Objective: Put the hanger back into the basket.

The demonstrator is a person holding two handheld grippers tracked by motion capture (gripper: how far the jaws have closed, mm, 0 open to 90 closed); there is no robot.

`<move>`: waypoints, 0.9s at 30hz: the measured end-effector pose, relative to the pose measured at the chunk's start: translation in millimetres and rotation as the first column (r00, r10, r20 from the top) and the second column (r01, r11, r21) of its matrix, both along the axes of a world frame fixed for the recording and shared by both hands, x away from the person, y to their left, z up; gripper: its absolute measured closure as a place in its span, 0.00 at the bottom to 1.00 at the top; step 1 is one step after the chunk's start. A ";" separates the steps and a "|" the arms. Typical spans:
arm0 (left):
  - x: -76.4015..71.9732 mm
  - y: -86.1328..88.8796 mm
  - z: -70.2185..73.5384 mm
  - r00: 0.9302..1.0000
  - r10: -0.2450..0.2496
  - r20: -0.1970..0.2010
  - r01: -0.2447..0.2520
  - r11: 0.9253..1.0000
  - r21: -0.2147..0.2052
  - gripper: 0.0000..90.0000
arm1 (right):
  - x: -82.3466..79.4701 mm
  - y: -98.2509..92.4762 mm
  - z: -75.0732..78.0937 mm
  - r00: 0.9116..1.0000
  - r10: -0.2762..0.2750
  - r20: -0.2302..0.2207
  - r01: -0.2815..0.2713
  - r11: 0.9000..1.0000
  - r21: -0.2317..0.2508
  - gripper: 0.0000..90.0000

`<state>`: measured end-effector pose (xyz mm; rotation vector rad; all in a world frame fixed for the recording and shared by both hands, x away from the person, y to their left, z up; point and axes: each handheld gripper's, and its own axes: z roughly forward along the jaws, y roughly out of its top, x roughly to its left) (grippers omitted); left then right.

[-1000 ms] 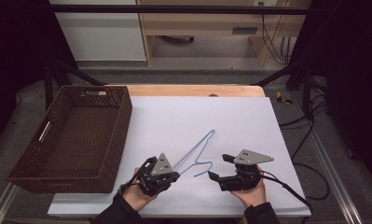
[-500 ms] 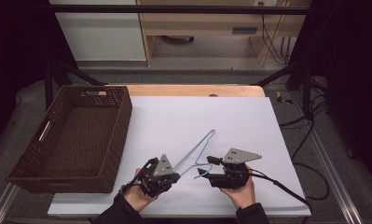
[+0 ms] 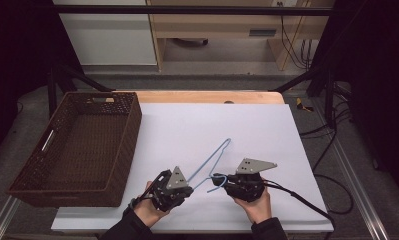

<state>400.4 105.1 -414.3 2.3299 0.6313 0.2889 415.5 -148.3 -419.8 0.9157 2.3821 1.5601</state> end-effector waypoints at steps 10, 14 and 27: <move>2.2 0.5 -1.4 1.000 -0.008 -0.026 0.008 1.000 -0.016 0.94 | -3.2 3.2 1.2 0.999 -0.030 0.015 0.031 0.999 -0.041 0.94; 4.7 0.2 -0.8 0.999 -0.002 -0.045 0.000 0.999 -0.034 0.79 | -3.2 3.0 1.3 0.999 -0.036 0.018 0.037 0.998 -0.043 0.94; 7.3 -18.7 -13.2 0.998 0.029 -0.061 -0.027 0.999 0.036 0.92 | -3.3 3.2 1.2 0.999 -0.038 0.014 0.038 0.998 -0.045 0.95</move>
